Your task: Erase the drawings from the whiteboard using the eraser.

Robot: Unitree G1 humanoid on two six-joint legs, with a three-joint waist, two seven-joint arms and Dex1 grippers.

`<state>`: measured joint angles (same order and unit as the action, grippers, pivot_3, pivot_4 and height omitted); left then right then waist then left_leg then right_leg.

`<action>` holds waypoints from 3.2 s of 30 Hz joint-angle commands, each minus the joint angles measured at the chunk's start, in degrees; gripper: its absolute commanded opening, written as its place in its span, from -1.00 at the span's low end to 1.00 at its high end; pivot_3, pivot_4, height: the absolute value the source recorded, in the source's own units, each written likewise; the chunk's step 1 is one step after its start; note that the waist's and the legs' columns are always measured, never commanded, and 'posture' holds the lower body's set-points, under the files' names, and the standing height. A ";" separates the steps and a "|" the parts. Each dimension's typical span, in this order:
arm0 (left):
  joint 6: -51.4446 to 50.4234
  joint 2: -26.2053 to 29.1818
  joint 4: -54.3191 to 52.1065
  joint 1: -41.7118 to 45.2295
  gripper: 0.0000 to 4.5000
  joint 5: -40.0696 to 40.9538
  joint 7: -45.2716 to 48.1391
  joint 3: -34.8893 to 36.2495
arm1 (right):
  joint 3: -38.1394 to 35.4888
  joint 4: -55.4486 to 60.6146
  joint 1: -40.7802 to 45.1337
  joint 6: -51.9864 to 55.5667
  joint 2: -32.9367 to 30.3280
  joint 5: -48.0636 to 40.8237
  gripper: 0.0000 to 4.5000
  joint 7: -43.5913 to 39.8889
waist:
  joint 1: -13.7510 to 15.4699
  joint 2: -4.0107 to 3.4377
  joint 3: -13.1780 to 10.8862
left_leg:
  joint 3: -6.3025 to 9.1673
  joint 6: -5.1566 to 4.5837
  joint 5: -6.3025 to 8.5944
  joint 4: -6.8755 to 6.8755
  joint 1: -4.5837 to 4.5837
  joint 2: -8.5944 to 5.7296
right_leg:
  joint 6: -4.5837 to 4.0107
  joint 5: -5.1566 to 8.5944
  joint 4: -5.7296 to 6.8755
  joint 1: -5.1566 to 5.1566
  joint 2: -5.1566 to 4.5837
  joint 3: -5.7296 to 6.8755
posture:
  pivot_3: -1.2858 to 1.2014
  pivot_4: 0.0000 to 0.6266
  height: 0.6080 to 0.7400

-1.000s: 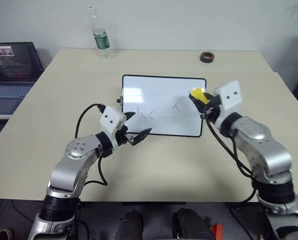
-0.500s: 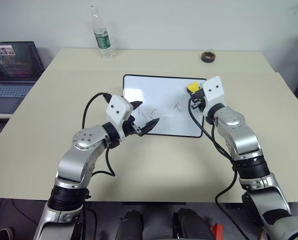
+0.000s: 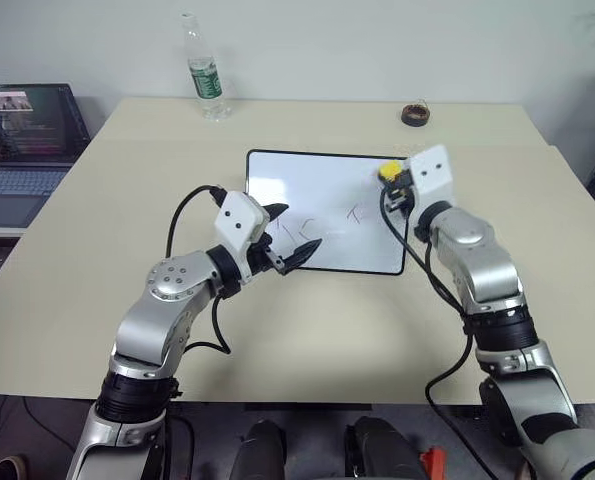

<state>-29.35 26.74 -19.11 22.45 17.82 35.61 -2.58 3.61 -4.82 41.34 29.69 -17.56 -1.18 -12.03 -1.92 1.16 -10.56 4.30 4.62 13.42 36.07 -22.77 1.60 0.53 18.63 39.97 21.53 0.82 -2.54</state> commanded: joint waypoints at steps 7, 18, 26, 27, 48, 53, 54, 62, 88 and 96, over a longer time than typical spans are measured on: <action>1.51 0.22 -2.33 -1.43 1.00 0.45 0.35 0.61 | 6.47 5.89 -7.77 3.94 -4.27 2.35 -0.51 -8.85 | -0.01 0.03 0.03 | 0.02 -0.01 0.00 0.01 0.12 0.00 | 0.00 0.00 0.00 -0.13 -0.01 0.00 | 0.03 -0.52 1.00; 1.58 -0.01 -2.74 -1.95 1.00 0.65 0.21 0.19 | -0.06 2.26 -2.63 -0.94 -1.20 5.00 -0.51 1.40 | -0.43 0.03 0.03 | 0.00 -0.01 -0.03 0.02 0.24 0.01 | -0.04 -0.04 0.07 -0.18 0.05 -0.02 | 0.03 -0.52 1.00; 0.77 0.09 -2.56 -3.44 1.00 0.57 -1.95 2.44 | 1.91 6.98 -8.22 1.19 -1.40 3.99 -0.51 -3.99 | -0.18 0.03 0.03 | 0.00 -0.02 -0.01 -0.01 0.15 0.02 | -0.04 -0.04 -0.02 -0.13 0.01 -0.03 | 0.03 -0.52 1.00; 0.56 0.32 -2.47 -4.19 1.00 0.85 -2.39 3.58 | 0.16 8.38 -8.43 0.50 -0.59 3.06 -0.51 -3.22 | -0.27 0.03 0.03 | -0.01 -0.02 -0.02 -0.01 0.19 0.02 | -0.04 -0.04 0.02 -0.13 0.01 -0.05 | 0.03 -0.52 1.00; -1.39 6.59 -4.77 -16.06 1.00 7.63 0.46 14.41 | -6.83 37.39 -33.46 3.67 -7.93 -19.35 -0.51 -20.45 | 0.05 0.02 0.00 | 0.11 -0.01 0.00 -0.03 0.04 0.02 | 0.03 0.02 -0.08 -0.08 -0.02 0.07 | 0.03 -0.52 1.00; -1.56 6.49 -4.68 -15.82 1.00 7.58 0.27 14.08 | -4.42 36.99 -31.01 2.13 -7.37 -17.73 -0.51 -19.69 | 0.01 0.03 0.00 | 0.09 0.00 0.00 -0.04 0.04 0.03 | 0.03 0.02 -0.08 -0.06 0.00 0.05 | 0.03 -0.52 1.00; -1.60 6.55 -4.59 -15.72 1.00 7.55 0.33 14.01 | -3.41 36.09 -29.59 1.69 -7.07 -16.47 -0.51 -18.90 | -0.02 0.03 0.00 | 0.09 0.00 0.00 -0.04 0.04 0.03 | 0.03 0.02 -0.08 -0.07 0.00 0.04 | 0.03 -0.52 1.00; -1.69 6.98 -4.86 -14.27 1.00 6.46 0.70 11.15 | 3.53 18.86 -14.08 -5.34 -2.25 -3.45 -0.51 -9.46 | 0.03 0.03 0.00 | 0.09 0.00 0.00 -0.04 0.03 0.01 | 0.02 0.02 -0.09 -0.06 0.00 0.06 | 0.03 -0.52 1.00; 2.45 7.39 -0.96 -14.23 1.00 5.53 3.00 9.67 | 7.93 2.41 -9.49 -8.92 -1.91 11.45 -0.51 -2.85 | 0.22 0.05 0.01 | 0.09 0.01 -0.02 0.01 0.11 0.04 | -0.03 -0.03 0.04 -0.10 -0.01 0.06 | 0.03 -0.52 1.00; 4.11 7.31 0.08 -14.98 1.00 5.29 3.61 9.52 | 15.64 6.02 -15.16 -4.04 -7.22 12.60 -0.51 -16.33 | 0.06 0.25 0.15 | 0.10 0.00 -0.02 0.00 0.27 0.04 | -0.03 -0.03 0.01 -0.25 -0.04 0.06 | 0.03 -0.52 1.00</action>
<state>-26.82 33.82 -17.90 7.45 23.41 38.96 6.59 17.39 2.70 27.83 22.20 -23.57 10.05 -25.67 -1.85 1.41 -10.41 4.39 4.62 13.40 36.07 -22.41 1.64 0.50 18.60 39.98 21.22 0.79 -2.49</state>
